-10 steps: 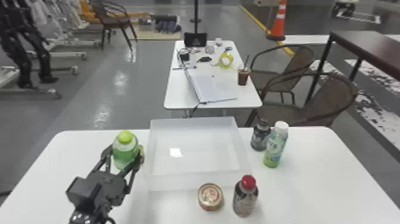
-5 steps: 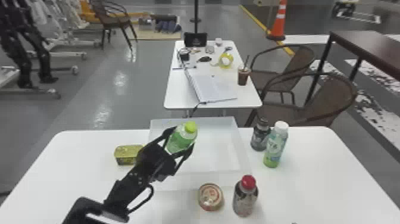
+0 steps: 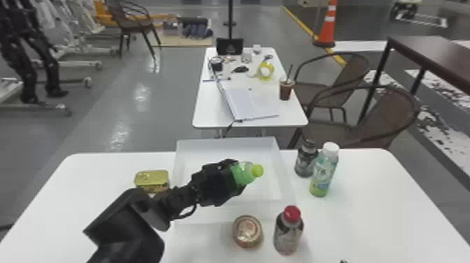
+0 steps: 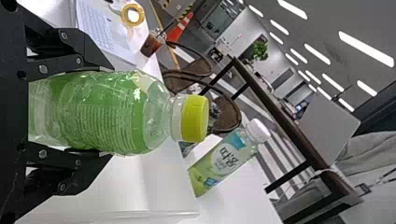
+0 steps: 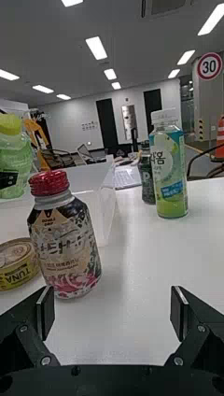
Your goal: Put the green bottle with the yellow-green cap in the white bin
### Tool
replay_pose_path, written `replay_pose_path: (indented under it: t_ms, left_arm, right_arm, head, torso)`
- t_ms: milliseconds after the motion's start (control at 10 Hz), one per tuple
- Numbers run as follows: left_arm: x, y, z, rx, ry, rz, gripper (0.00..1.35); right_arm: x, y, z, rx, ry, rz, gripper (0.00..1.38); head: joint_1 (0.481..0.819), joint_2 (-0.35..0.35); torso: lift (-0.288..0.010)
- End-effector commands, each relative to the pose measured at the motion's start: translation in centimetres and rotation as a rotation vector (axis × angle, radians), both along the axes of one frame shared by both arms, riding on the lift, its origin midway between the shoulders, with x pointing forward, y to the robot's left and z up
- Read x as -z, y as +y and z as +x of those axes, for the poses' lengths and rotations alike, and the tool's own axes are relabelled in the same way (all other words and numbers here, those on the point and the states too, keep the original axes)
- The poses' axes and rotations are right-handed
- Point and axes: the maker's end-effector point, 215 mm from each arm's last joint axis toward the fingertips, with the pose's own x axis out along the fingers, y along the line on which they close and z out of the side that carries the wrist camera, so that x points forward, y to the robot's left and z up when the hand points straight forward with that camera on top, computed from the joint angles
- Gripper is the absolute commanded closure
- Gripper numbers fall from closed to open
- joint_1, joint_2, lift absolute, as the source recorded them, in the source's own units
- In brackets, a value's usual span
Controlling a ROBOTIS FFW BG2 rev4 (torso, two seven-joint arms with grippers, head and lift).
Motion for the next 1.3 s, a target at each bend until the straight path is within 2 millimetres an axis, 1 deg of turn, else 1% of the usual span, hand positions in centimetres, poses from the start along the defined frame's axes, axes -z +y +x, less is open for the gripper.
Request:
replay_pose_path:
  t_ms: [0, 100, 200, 300, 400, 500, 600, 700, 900, 1000, 1100, 1200]
  left_arm:
    - [0.6, 1.2, 0.4, -0.007, -0.019, 0.064, 0.69]
    - [0.1, 1.9, 1.1, -0.022, -0.034, 0.068, 0.51]
    - [-0.6, 2.7, 1.7, -0.047, -0.041, 0.053, 0.23]
    - [-1.1, 3.2, 2.1, -0.057, -0.052, 0.044, 0.09]
    - [-1.7, 3.6, 2.4, -0.064, -0.06, 0.039, 0.11]
    - [-2.7, 4.2, 2.5, -0.077, -0.081, 0.018, 0.11]
    - [-3.9, 5.3, 2.5, -0.102, -0.099, -0.012, 0.11]
    - [-5.1, 7.1, 2.1, -0.145, -0.118, -0.053, 0.11]
    - [-6.6, 11.2, 0.1, -0.255, -0.131, -0.173, 0.12]
    - [-6.8, 13.8, -1.6, -0.332, -0.129, -0.271, 0.12]
    - [-6.3, 16.9, -3.9, -0.434, -0.114, -0.387, 0.13]
    - [-5.0, 21.3, -6.1, -0.52, -0.1, -0.435, 0.13]
  right_arm:
    - [0.0, 0.0, 0.0, 0.0, 0.001, 0.001, 0.32]
    - [0.0, 0.0, 0.0, 0.0, 0.001, 0.001, 0.32]
    - [0.0, 0.0, 0.0, 0.001, 0.001, 0.002, 0.32]
    - [0.0, 0.0, 0.0, 0.001, 0.001, 0.004, 0.32]
    - [0.1, 0.0, -0.1, 0.001, 0.002, 0.004, 0.32]
    - [0.1, 0.0, 0.0, 0.001, 0.002, 0.003, 0.32]
    - [0.2, 0.0, -0.1, 0.002, 0.004, 0.005, 0.32]
    - [0.2, 0.0, -0.1, 0.002, 0.004, 0.005, 0.32]
    - [0.1, 0.0, -0.1, 0.001, 0.002, 0.004, 0.32]
    - [0.0, 0.0, -0.1, 0.001, 0.001, 0.004, 0.32]
    - [0.0, 0.0, -0.2, 0.001, 0.002, 0.004, 0.32]
    - [0.0, 0.0, -0.3, 0.002, 0.003, 0.004, 0.32]
  head:
    - [0.549, 0.0]
    - [0.549, 0.0]
    - [0.549, 0.0]
    - [0.549, 0.0]
    - [0.549, 0.0]
    - [0.549, 0.0]
    - [0.549, 0.0]
    - [0.549, 0.0]
    - [0.549, 0.0]
    - [0.549, 0.0]
    - [0.549, 0.0]
    - [0.549, 0.0]
  torso:
    - [-0.1]
    - [-0.1]
    - [-0.1]
    - [-0.1]
    - [-0.1]
    - [-0.1]
    - [-0.1]
    - [-0.1]
    - [-0.1]
    - [-0.1]
    - [-0.1]
    - [-0.1]
